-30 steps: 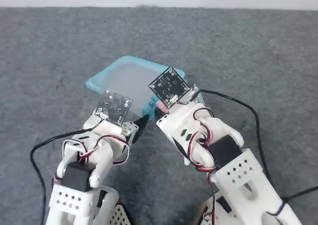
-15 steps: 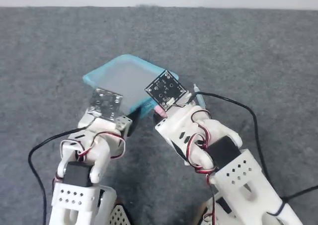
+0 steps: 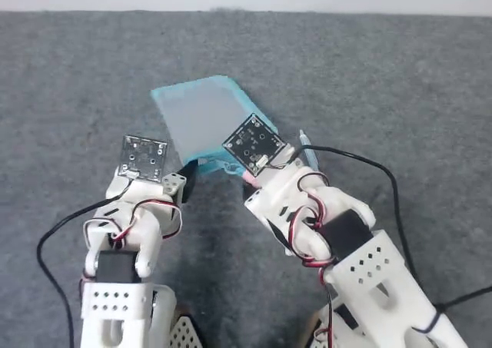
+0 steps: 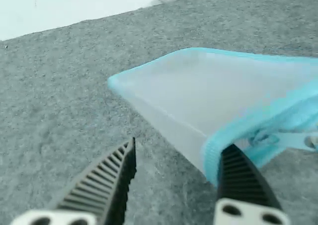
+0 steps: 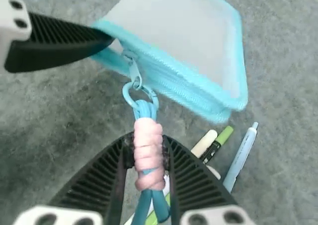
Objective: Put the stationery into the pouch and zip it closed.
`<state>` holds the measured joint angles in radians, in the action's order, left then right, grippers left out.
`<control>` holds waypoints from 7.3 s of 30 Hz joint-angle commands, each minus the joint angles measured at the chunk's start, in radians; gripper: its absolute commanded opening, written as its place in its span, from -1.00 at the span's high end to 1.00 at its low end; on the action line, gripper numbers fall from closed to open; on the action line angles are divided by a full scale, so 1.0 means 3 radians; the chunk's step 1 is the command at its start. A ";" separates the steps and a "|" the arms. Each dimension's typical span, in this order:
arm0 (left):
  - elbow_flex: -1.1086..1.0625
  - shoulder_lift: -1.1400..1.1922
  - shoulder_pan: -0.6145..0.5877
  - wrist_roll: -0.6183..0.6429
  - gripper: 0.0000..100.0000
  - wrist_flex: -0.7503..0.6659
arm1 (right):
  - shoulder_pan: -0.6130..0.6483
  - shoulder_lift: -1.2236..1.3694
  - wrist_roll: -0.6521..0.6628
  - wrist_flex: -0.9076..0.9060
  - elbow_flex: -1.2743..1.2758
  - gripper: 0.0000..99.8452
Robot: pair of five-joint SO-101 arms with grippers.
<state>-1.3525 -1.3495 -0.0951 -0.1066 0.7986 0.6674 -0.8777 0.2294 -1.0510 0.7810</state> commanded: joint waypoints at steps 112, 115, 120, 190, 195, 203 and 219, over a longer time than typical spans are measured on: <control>-0.0509 -0.0061 -0.0225 0.0358 0.98 -0.0736 | -0.0693 0.0366 0.0327 -0.0831 -0.0077 0.98; -0.0509 -0.0061 -0.0225 0.0358 0.98 -0.0731 | -0.0693 0.0361 0.0322 -0.0826 -0.0072 0.98; -0.0514 -0.0061 -0.0230 0.0358 0.98 -0.0731 | -0.0693 0.0366 0.0327 -0.0831 -0.0066 0.98; -0.0560 -0.0061 -0.0010 0.0425 0.98 -0.0921 | -0.1747 0.2892 0.0823 0.0529 -0.0384 0.58; -0.0565 -0.0061 -0.0010 0.0425 0.98 -0.0921 | -0.1839 0.2964 0.0818 0.0514 -0.0384 0.61; -0.0570 -0.0061 -0.0010 0.0425 0.98 -0.0915 | -0.1839 0.2984 0.0818 0.0494 -0.0384 0.96; -0.0601 -0.0061 0.0000 0.0425 0.98 -0.0915 | -0.1757 0.2989 0.0813 0.0182 -0.0363 0.73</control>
<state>-1.5367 -1.3495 -0.0997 0.0054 0.5562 0.1335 -0.0061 0.4872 -0.9728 0.6628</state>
